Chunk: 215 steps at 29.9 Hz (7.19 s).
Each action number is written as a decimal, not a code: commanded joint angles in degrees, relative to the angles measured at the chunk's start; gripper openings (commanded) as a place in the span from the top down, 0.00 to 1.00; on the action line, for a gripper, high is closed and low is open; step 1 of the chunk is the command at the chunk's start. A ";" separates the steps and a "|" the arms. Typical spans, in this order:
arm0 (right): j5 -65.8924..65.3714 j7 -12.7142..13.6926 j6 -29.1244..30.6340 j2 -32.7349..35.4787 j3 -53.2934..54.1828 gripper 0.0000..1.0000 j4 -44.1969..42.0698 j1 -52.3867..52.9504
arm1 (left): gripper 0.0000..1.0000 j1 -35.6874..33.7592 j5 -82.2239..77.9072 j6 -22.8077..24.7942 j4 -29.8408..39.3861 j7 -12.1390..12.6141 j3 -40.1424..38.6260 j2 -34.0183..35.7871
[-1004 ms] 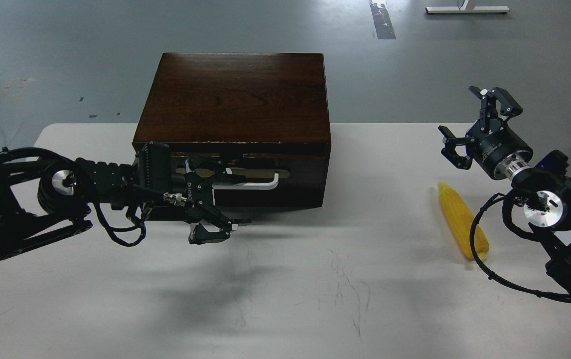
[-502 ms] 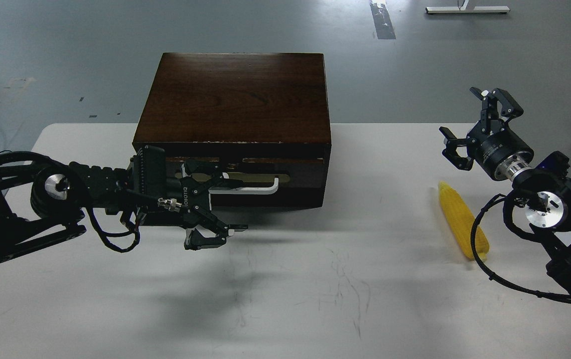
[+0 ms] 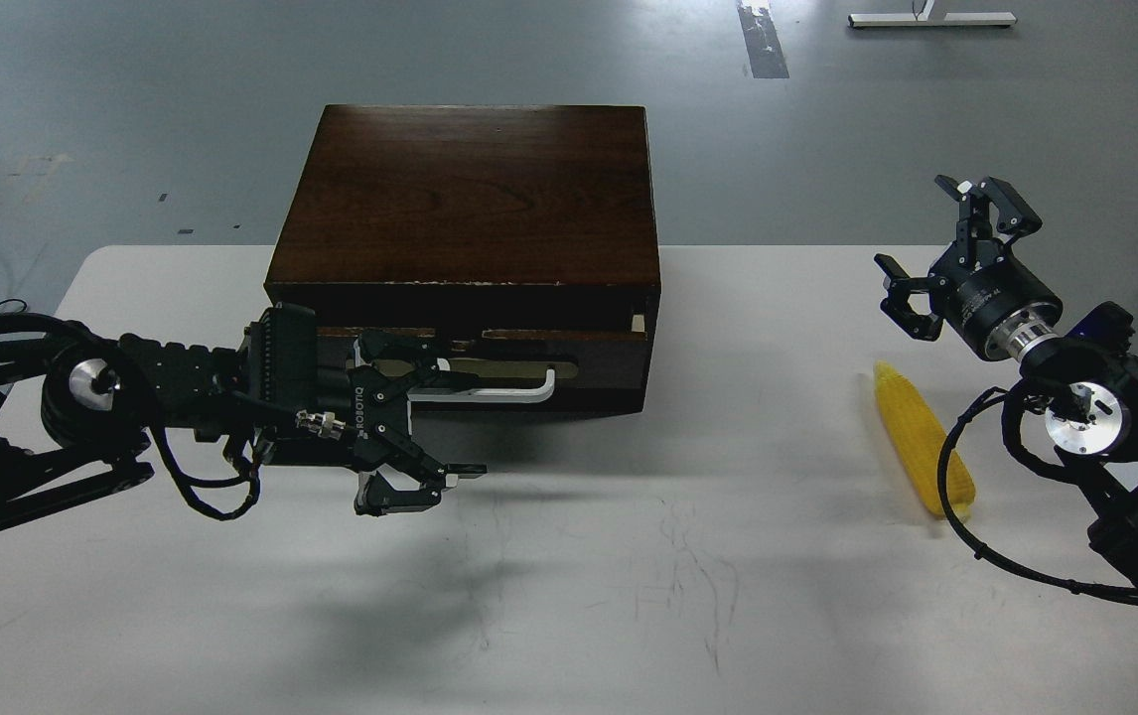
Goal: Put corn in drawer with both arms
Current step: 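Pull the drawer handle toward the robot with the left gripper, then pull the drawer farther open with the left gripper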
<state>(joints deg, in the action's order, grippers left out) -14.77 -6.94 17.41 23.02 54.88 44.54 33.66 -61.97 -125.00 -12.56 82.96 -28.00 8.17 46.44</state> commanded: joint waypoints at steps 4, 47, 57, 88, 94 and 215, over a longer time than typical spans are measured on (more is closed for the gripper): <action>0.00 0.00 -0.01 0.00 -0.03 0.00 0.02 0.01 | 0.17 1.50 0.00 -0.01 0.97 0.00 0.00 1.89; 0.00 0.00 0.17 0.00 0.23 0.00 0.02 0.01 | 0.17 0.36 0.00 2.28 1.59 0.00 -0.08 0.32; 0.00 0.00 0.17 0.00 0.23 0.00 -0.07 0.01 | 0.17 0.62 0.00 2.28 2.03 0.00 -0.08 0.58; 0.00 0.00 0.17 0.00 0.23 0.00 -0.95 0.01 | 0.17 2.46 0.00 2.28 7.48 0.00 -0.17 5.59; 0.00 0.00 0.17 0.00 0.23 0.00 -1.30 0.01 | 0.17 2.64 0.00 2.28 8.27 0.00 -0.17 5.94; 0.00 0.00 0.26 0.00 -0.39 0.00 -3.06 0.09 | 0.08 4.05 0.00 0.96 16.71 0.00 -0.87 10.95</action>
<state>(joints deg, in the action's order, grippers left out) -14.77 -6.94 17.67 23.02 54.67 41.47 33.78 -57.90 -125.01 -11.42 99.72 -28.00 7.26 57.00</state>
